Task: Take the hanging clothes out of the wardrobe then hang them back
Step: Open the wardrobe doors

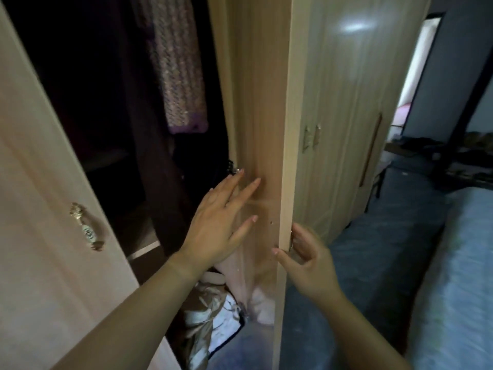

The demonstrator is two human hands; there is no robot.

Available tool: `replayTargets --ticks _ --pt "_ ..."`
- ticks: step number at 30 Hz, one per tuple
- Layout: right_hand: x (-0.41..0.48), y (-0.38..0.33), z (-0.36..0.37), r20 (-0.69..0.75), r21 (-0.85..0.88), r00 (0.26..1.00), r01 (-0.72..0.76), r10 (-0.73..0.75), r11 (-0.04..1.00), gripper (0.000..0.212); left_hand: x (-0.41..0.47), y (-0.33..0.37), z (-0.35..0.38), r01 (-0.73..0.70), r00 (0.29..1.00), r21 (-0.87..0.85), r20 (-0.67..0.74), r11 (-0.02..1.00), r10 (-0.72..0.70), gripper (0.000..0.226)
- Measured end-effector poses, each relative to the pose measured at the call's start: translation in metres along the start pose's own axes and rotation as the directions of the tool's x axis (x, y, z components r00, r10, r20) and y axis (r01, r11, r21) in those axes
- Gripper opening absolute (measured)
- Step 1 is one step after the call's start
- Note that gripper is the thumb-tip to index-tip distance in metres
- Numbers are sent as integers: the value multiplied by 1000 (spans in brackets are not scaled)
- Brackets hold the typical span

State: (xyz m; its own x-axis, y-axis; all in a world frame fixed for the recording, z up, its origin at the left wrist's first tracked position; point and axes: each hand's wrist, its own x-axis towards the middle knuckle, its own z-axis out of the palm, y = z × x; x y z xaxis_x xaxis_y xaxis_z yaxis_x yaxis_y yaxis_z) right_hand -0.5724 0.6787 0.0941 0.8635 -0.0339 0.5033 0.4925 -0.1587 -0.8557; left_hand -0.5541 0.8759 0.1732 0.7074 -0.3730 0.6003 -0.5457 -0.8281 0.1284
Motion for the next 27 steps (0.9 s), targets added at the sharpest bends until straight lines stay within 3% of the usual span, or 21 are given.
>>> replayTargets --ticks 3,6,12,14,18,23,27 --pt "7 9 -38 -83 -28 996 -16 14 999 56 28 20 31 -72 997 -16 19 997 72 60" --pt "17 14 -68 -165 -101 984 45 -62 994 42 57 34 58 -102 993 -18 57 995 103 61" --pt "55 42 -107 -325 -206 941 29 -96 978 70 118 52 110 -118 993 -30 26 993 119 63" --pt "70 51 -118 -319 -312 936 43 -147 949 74 134 54 129 -126 992 -39 10 991 126 64" --pt "88 68 -133 -287 -460 937 49 -200 887 62 158 45 166 -196 976 4 -99 981 195 60" --pt "90 76 -137 -274 -492 926 97 -259 865 61 170 31 201 -277 922 29 -275 960 274 50" --pt "89 78 -133 -304 -518 907 98 -290 850 60 173 25 214 -330 884 35 -338 943 322 46"
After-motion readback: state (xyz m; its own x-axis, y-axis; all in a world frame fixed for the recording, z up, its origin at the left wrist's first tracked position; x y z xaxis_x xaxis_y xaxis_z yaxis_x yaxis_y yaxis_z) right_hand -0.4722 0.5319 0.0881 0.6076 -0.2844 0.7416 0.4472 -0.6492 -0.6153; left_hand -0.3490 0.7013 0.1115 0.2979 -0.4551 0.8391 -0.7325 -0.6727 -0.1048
